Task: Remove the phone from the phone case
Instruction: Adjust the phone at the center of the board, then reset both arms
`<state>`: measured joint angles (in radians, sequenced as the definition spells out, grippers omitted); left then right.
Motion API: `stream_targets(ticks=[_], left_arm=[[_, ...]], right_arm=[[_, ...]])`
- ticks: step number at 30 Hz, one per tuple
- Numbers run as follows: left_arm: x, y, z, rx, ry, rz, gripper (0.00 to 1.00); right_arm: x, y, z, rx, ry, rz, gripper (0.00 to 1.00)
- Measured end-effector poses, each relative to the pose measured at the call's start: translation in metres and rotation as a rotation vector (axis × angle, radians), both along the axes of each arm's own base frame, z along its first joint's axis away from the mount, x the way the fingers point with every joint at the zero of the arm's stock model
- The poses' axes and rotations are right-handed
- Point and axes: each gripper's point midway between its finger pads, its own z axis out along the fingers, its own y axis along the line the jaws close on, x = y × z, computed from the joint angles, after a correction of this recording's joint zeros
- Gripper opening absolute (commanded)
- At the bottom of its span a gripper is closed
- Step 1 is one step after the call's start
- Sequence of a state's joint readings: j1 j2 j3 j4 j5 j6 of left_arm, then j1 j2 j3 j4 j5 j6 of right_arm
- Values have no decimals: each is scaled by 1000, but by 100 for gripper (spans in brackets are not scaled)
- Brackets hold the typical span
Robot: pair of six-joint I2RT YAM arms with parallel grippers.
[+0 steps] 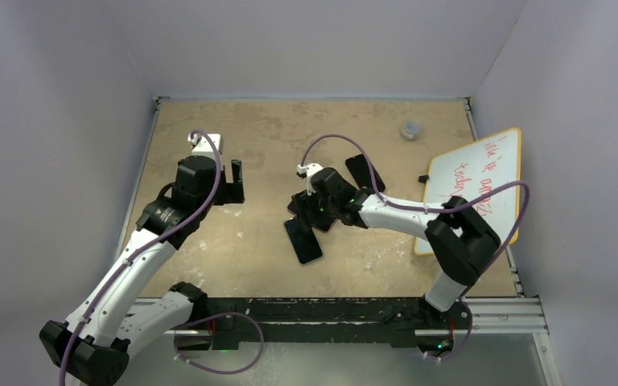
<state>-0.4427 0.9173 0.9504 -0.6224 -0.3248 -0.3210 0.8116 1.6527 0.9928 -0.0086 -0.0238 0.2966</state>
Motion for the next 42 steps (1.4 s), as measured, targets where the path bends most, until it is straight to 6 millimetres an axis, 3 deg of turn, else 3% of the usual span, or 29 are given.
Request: stream_targets(ticks=[4,8,17,23,28,31,35,38,42], left_arm=[[0,1,1,-6,-10,3,88],[-1,3,1,-9,-10,5,88],[-2,3,0,-16,-9,2,88],[-3,3,3,-26,-19,-2,88],[-5,2,10,-39,-48,-16,88],[-9,2,16,-51,-87,-37,88],[-20,6,33,-79,-174,-49,89],[-28,11,52,-104,-258,-49,89],[-41,20,75,-132,-352,-31,89]], right_arm=[[-12,9,-21,-33,44,26,72],[-17,20,-28,-43,56,47,72],[-21,42,-30,-41,51,92,71],[-33,60,-20,-16,48,165,71],[-33,59,-14,-26,23,165,76],[-25,39,3,-56,-52,97,81],[-9,-3,58,-55,-220,-50,88],[-1,-43,109,-20,-364,-195,98],[-6,-113,165,37,-524,-421,99]])
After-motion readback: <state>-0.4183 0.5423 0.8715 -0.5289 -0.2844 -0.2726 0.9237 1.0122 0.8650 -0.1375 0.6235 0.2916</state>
